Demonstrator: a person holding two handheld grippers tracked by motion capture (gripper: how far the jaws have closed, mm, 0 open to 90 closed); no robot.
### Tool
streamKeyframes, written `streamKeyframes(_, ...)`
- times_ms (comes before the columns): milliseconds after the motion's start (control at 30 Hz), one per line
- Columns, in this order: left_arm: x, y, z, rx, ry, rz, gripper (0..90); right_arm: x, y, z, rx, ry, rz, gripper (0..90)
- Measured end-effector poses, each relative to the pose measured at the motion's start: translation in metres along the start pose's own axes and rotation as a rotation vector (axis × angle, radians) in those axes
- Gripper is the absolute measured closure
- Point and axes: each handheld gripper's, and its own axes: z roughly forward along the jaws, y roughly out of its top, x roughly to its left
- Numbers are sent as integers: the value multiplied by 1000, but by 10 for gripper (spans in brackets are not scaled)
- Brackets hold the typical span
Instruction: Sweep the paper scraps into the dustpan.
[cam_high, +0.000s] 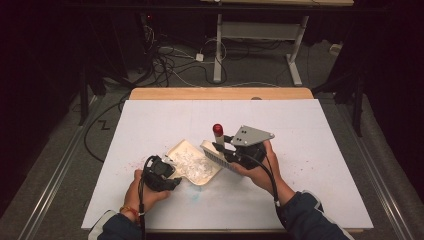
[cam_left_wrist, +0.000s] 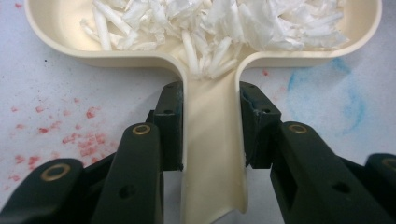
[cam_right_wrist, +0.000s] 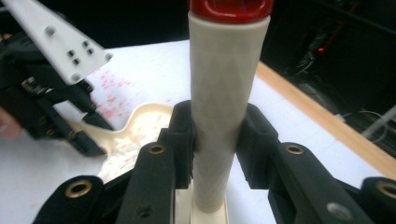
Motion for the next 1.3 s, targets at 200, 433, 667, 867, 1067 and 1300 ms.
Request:
streamKeyframes(200, 0, -1, 0, -1, -2, -2, 633, 6, 1, -4, -6, 15, -16, 706)
streamKeyframes(433, 0, -1, 0, -5, 3, -6, 633, -2, -5, -22, -45, -11, 22, 705)
streamKeyframes(667, -1, 0, 0, -3, 7, -10, 633, -12, -9, -41, -61, -36, 56, 705)
streamKeyframes(867, 1, -1, 0, -12, -6, -21, 632, -16, -11, -56, -75, -57, 63, 705)
streamKeyframes(1067, 5, -1, -1, -18, -5, -37, 632, -16, -16, -72, -87, -60, 69, 705)
streamKeyframes(1300, 6, -3, -2, -20, 0, -55, 632, -20, -25, -96, -81, -74, 80, 706)
